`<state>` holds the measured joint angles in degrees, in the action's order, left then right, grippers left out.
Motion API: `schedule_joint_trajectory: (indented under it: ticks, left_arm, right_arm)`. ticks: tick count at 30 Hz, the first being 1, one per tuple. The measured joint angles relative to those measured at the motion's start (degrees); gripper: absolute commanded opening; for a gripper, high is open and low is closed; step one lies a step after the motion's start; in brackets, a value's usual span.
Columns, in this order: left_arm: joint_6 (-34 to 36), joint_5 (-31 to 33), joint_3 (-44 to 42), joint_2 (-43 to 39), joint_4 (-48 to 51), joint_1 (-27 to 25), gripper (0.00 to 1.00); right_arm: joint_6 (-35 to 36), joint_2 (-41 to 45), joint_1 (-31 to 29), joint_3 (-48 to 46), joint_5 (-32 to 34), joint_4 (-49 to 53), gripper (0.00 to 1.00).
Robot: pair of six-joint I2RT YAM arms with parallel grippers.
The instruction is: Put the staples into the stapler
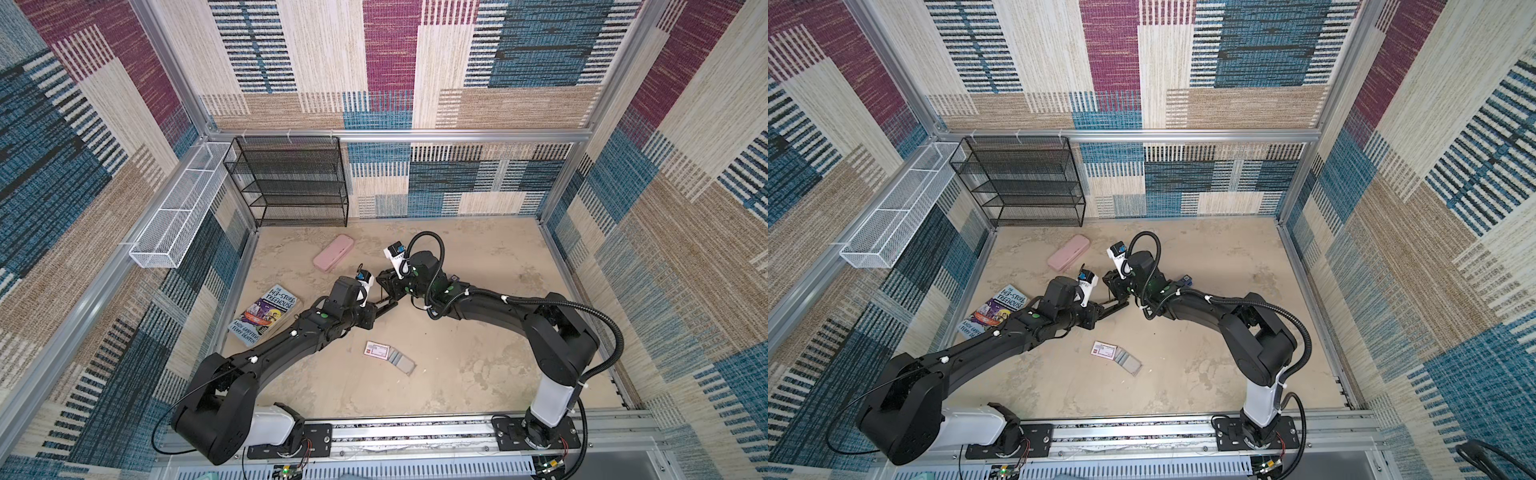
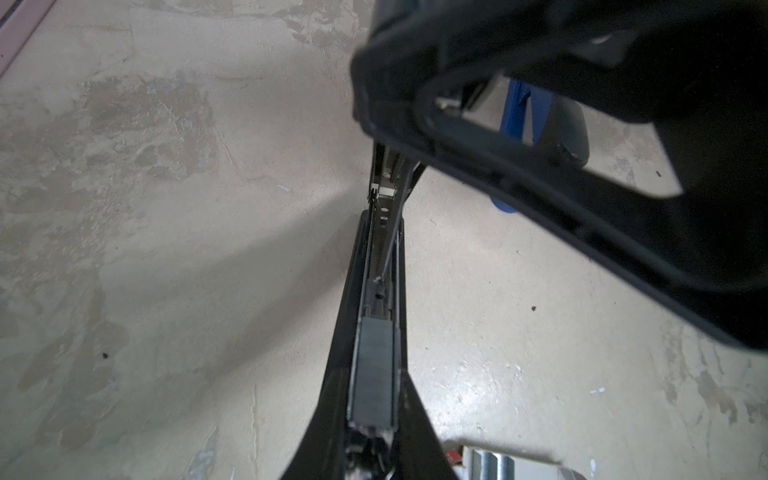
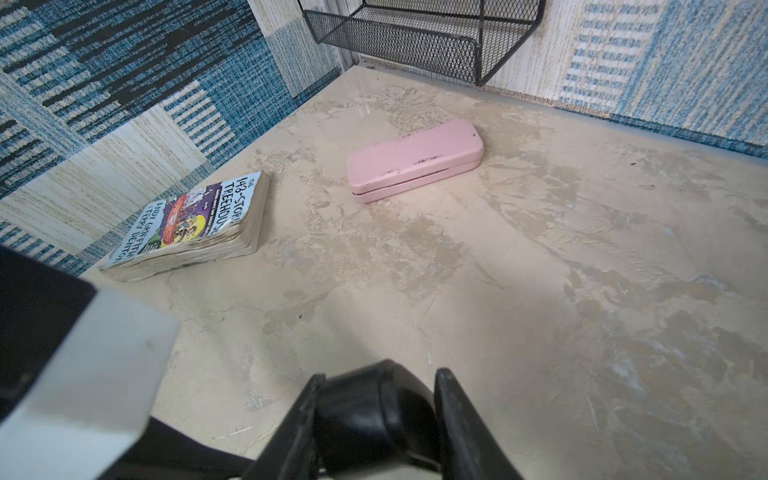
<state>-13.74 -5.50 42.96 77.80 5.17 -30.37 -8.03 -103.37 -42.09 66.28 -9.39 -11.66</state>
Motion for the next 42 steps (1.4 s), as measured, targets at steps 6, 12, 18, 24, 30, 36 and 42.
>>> schedule_joint_trajectory:
  ticks: [6,12,18,24,30,36,42]
  left_arm:
    - [0.00,0.02,0.70,0.55,0.24,0.00,0.06]
    - [0.00,0.20,1.18,0.63,0.74,0.00,0.06]
    - [-0.07,0.59,1.51,1.05,0.63,0.00,0.06]
    - [-0.28,2.40,1.70,1.40,0.68,0.26,0.06]
    - [-0.28,2.78,1.84,1.44,0.70,0.22,0.06]
    - [-0.31,3.72,-0.09,1.44,-1.86,0.22,0.07]
    - [-0.28,3.91,-1.99,6.23,-8.96,-0.46,0.06]
  right_arm:
    - [-0.07,0.39,-0.48,-0.39,-0.02,0.33,0.45]
    - [0.15,0.66,-1.14,-0.79,0.00,0.35,0.46]
    - [-0.66,0.92,-1.99,-1.18,-1.60,-0.24,0.47]
    - [-2.38,1.31,-3.17,-1.44,-5.18,-0.31,0.49]
    - [-2.69,1.64,-3.28,-2.19,-5.29,-0.33,0.51]
    - [-3.74,4.81,-2.73,-6.49,-3.19,-0.26,0.52]
    - [-5.79,12.41,0.76,-15.15,0.61,-0.61,0.55]
